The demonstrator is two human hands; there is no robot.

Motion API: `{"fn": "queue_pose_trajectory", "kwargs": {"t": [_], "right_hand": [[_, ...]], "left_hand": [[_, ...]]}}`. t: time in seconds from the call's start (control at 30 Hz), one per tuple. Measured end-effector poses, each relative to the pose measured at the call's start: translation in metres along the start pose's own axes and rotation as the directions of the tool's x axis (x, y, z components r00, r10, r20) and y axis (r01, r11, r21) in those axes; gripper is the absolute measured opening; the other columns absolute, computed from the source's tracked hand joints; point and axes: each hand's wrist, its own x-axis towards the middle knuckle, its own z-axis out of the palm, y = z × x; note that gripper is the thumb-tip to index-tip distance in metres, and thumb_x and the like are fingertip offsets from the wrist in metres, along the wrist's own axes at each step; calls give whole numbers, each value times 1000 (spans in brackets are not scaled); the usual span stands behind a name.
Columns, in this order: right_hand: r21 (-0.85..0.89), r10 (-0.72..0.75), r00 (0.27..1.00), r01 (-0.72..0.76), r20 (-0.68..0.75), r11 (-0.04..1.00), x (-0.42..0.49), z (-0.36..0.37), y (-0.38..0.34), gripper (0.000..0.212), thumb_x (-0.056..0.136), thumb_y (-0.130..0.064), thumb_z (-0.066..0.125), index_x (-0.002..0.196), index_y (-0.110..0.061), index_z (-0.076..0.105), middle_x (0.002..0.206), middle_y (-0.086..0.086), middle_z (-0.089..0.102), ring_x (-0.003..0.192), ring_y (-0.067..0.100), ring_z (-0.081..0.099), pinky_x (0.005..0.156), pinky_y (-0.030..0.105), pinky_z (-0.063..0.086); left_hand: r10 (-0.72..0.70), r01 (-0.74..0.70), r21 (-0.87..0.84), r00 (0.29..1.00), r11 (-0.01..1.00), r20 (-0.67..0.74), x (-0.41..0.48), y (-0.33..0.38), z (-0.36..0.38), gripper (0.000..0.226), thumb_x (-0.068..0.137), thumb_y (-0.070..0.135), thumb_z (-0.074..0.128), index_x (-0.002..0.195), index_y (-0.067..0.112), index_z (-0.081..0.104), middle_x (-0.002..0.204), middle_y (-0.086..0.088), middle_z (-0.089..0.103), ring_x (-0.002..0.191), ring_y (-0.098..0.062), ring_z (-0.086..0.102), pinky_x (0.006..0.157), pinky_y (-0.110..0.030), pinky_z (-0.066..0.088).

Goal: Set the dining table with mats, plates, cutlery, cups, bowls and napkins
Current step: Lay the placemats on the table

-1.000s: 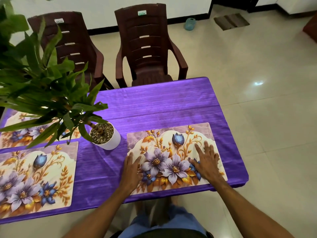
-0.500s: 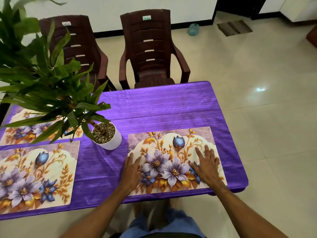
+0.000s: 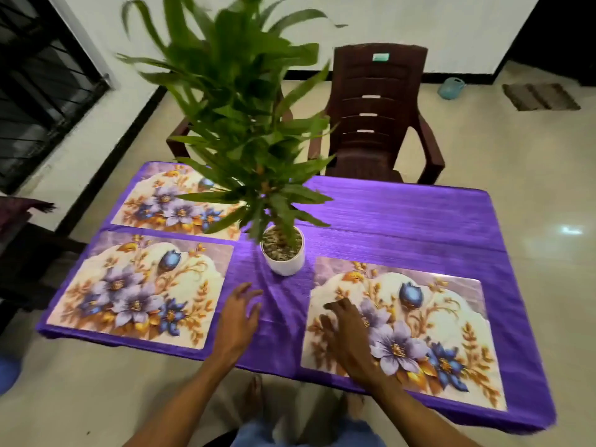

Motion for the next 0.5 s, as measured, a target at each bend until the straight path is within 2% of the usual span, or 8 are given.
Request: {"fn": "queue_pose_trajectory", "kwargs": {"t": [0.1, 0.17, 0.2, 0.27, 0.33, 0.47, 0.5], "right_hand": [[78, 6, 982, -21, 186, 997, 18, 63, -68, 33, 95, -32, 61, 123, -15, 64, 123, 8, 62, 114, 27, 58, 100, 35, 43], [118, 35, 968, -66, 248, 991, 32, 104, -115, 37, 93, -29, 68, 126, -13, 63, 124, 9, 63, 117, 27, 57, 102, 33, 41], [134, 51, 964, -88, 260, 987, 39, 122, -137, 38, 91, -28, 70, 125, -13, 62, 121, 8, 63, 114, 27, 59, 100, 35, 44], [149, 87, 956, -133, 280, 980, 54, 149, -171, 42, 89, -23, 72, 126, -10, 60, 120, 10, 63, 112, 29, 58, 98, 35, 44], [142, 124, 949, -171, 288, 975, 71, 175, -202, 49, 88, -20, 73, 131, -7, 56, 124, 14, 60, 118, 31, 54, 100, 33, 39], [102, 277, 931, -308, 236, 946, 97, 208, -242, 61, 88, -28, 72, 140, -9, 47, 135, 15, 49, 127, 33, 47, 103, 37, 39], [86, 314, 925, -338, 211, 937, 103, 214, -248, 63, 86, -29, 73, 140, -10, 46, 136, 16, 47, 128, 34, 46, 103, 38, 39]], "left_hand": [[-102, 99, -27, 982, 995, -157, 7, -67, -61, 25, 91, 14, 62, 114, 8, 70, 126, -14, 62, 117, -33, 59, 99, -44, 48], [-201, 195, -47, 960, 980, -196, 13, -120, -105, 24, 92, 9, 61, 115, 3, 68, 122, -17, 63, 112, -37, 60, 93, -50, 51], [-239, 233, -53, 951, 971, -196, 16, -146, -126, 26, 92, 12, 60, 115, 1, 67, 120, -19, 64, 112, -37, 60, 95, -49, 50], [-237, 237, -19, 959, 971, -158, 23, -192, -158, 37, 89, 22, 56, 117, -1, 65, 119, -21, 64, 113, -34, 58, 100, -40, 43], [-266, 265, -21, 959, 964, -102, 33, -232, -188, 42, 84, 25, 58, 118, 0, 65, 120, -19, 65, 114, -32, 58, 100, -35, 39], [-335, 336, 10, 942, 942, -12, 54, -292, -224, 45, 81, 31, 62, 115, 2, 67, 116, -15, 67, 107, -26, 60, 96, -45, 45], [-348, 348, 40, 938, 937, 0, 60, -308, -228, 46, 81, 34, 62, 115, 4, 67, 115, -15, 68, 106, -28, 63, 95, -46, 47]]}}
